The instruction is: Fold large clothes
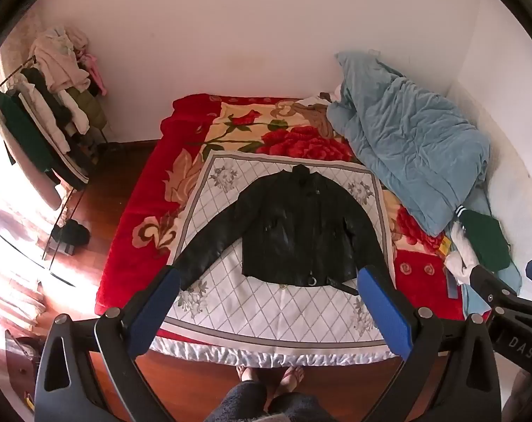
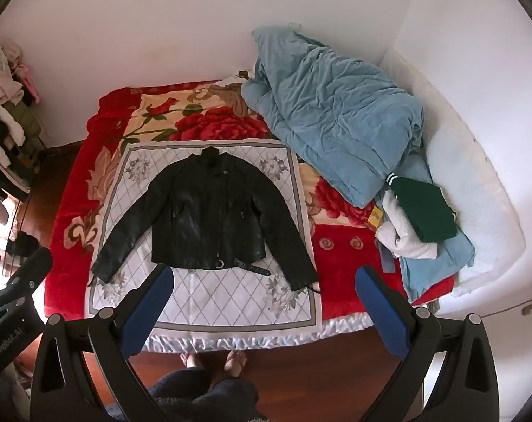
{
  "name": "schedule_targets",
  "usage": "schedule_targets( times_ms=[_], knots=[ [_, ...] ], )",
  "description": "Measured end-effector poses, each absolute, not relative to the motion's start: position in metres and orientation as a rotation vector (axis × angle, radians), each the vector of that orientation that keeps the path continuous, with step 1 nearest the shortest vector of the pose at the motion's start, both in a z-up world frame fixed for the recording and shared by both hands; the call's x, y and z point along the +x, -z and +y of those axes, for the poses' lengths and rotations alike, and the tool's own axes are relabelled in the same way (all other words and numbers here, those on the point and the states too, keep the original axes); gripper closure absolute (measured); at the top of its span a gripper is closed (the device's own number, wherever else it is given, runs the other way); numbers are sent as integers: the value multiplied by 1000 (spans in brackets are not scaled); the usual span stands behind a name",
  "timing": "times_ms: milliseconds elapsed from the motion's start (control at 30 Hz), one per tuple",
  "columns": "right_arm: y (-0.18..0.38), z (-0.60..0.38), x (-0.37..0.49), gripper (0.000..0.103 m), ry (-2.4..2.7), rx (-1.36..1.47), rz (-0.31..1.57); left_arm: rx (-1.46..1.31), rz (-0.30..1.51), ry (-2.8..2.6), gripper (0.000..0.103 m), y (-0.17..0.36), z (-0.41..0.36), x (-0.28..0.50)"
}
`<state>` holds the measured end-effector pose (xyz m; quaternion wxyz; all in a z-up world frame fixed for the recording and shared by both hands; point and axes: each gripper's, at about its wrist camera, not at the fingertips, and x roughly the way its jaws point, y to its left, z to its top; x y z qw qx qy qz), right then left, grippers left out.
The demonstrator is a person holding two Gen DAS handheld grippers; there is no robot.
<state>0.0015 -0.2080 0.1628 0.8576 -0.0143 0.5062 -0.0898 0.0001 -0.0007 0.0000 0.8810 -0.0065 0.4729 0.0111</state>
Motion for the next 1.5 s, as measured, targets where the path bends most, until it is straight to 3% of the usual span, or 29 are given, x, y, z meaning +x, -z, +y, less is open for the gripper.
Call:
schedule_targets(
  times_ms=[1500],
  knots=[
    [-177, -187, 11, 0, 182, -48, 1048, -27, 967, -24, 0, -10, 3, 3]
  ],
)
